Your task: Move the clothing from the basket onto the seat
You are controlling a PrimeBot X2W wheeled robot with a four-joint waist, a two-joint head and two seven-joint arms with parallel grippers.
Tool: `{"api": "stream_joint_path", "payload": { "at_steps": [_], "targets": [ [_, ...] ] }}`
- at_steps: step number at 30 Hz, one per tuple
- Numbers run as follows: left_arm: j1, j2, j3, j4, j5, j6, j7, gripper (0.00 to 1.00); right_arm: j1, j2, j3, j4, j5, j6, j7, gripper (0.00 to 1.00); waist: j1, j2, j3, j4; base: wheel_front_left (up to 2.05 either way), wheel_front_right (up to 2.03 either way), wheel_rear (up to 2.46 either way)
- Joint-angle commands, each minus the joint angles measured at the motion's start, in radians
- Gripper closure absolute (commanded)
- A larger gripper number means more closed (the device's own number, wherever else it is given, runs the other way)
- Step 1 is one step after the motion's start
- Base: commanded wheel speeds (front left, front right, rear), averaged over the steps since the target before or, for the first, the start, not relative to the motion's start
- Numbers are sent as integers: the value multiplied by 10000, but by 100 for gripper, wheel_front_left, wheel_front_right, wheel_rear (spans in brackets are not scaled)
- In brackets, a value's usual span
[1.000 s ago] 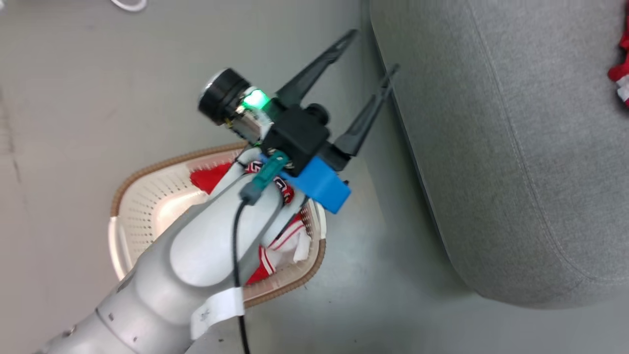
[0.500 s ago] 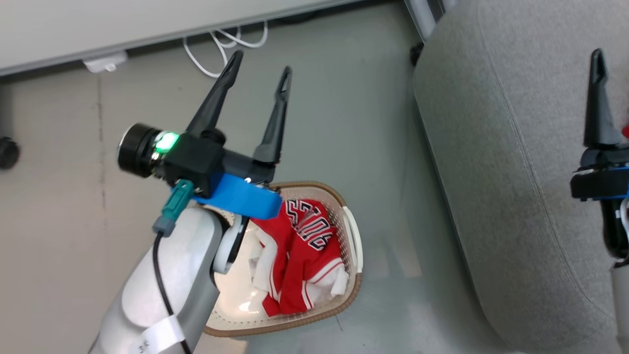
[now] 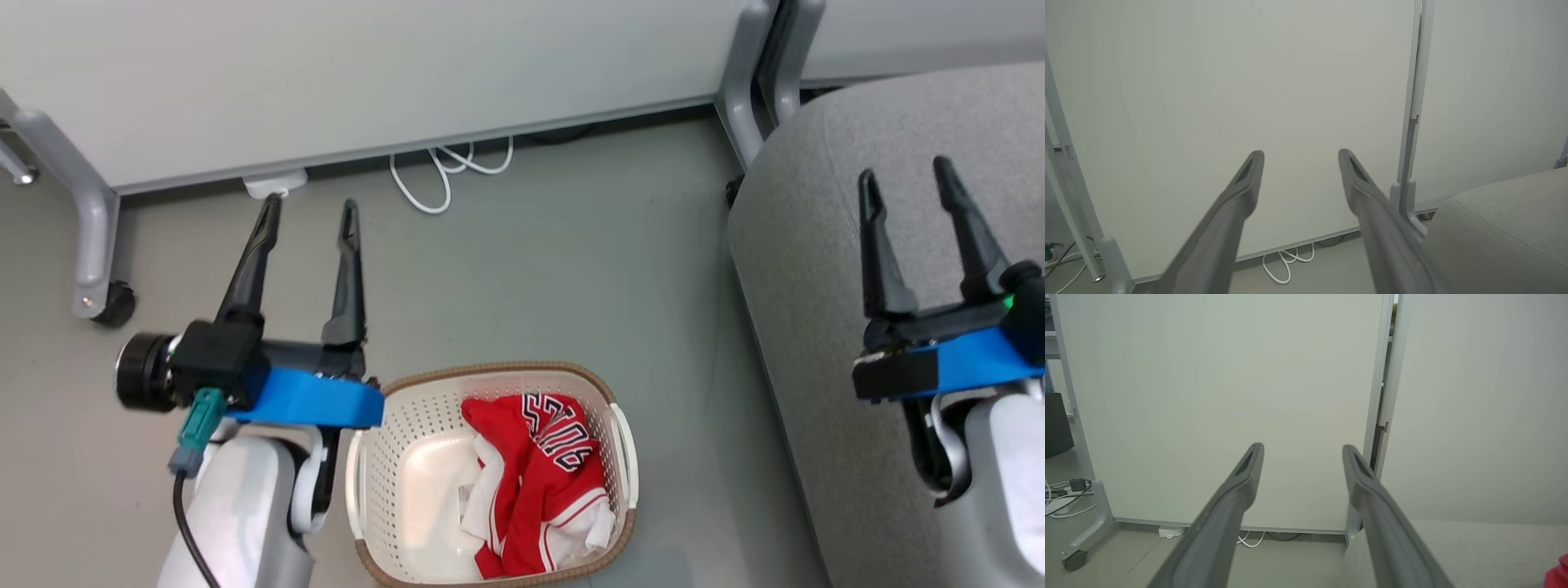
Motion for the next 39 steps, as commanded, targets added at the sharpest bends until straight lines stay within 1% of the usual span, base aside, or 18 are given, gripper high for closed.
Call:
{"api": "stream_joint_path", "payload": {
  "at_steps": [1,6,8,17,28,39],
  "targets": [
    [228,-67,167,-57,116,-57,-29,0,272,70,38,-46,38,1,-34,0,1,-1,-233,107,0,0,0],
    [1025,-244,731,-245,358,-251,-29,0,889,301,184,-155,111,1,-34,0,1,-1,-608,199,0,0,0],
    [1426,-397,985,-340,433,-367,-29,0,1326,454,237,-186,161,1,-34,0,1,-1,-808,233,0,0,0],
    [2332,-623,1490,-442,515,-600,-29,0,2518,670,293,-414,188,1,-34,0,1,-1,-1253,312,0,0,0],
    [2914,-677,1484,-225,229,-687,-30,0,3478,963,132,-518,215,1,-34,0,1,-1,-1518,392,0,0,0],
    [2872,-677,1314,-125,65,-632,-30,0,3680,1077,68,-524,153,1,-34,0,1,-1,-1497,392,0,0,0]
  ]
}}
